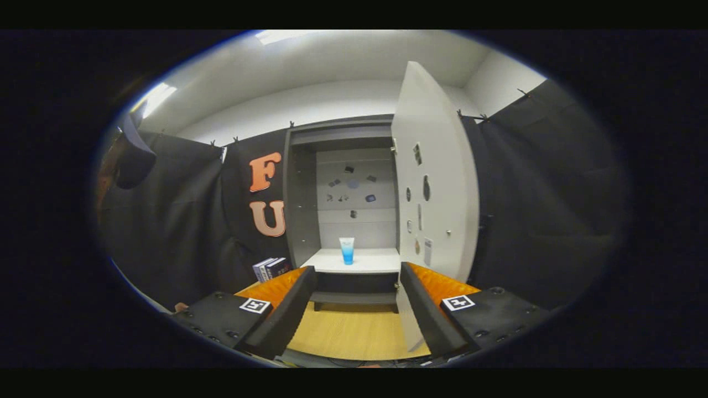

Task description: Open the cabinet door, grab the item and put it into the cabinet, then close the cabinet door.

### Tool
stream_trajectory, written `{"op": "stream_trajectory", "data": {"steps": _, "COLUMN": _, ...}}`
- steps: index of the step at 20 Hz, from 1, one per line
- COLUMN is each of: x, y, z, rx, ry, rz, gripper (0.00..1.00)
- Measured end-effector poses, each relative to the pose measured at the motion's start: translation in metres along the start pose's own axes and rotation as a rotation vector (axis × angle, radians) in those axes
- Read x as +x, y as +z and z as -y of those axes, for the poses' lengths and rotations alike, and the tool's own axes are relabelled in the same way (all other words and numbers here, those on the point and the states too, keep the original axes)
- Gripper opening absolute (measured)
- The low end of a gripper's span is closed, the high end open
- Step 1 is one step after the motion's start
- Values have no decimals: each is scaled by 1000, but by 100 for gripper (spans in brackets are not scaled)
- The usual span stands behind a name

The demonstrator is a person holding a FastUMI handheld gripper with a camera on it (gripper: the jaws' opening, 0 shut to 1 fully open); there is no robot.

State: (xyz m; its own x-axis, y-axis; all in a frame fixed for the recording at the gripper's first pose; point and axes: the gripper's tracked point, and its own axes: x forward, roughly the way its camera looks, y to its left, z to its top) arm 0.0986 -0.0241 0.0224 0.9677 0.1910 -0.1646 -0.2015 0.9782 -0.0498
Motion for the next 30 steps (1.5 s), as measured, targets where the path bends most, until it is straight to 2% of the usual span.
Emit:
{"op": "stream_trajectory", "data": {"steps": 4, "x": -26, "y": 12, "z": 72, "rx": 16, "ry": -168, "rz": 44, "gripper": 97}}
{"op": "stream_trajectory", "data": {"steps": 9, "x": -18, "y": 4, "z": 162, "rx": 72, "ry": -404, "rz": 41, "gripper": 98}}
{"op": "stream_trajectory", "data": {"steps": 11, "x": -10, "y": -2, "z": 187, "rx": 99, "ry": -464, "rz": 36, "gripper": 97}}
{"op": "stream_trajectory", "data": {"steps": 15, "x": 10, "y": -4, "z": 213, "rx": 121, "ry": -488, "rz": 40, "gripper": 97}}
{"op": "stream_trajectory", "data": {"steps": 20, "x": 43, "y": -12, "z": 206, "rx": 144, "ry": -429, "rz": 20, "gripper": 97}}
{"op": "stream_trajectory", "data": {"steps": 26, "x": 41, "y": -8, "z": 203, "rx": 110, "ry": -450, "rz": 28, "gripper": 96}}
{"op": "stream_trajectory", "data": {"steps": 30, "x": 33, "y": -3, "z": 197, "rx": 49, "ry": -512, "rz": 41, "gripper": 96}}
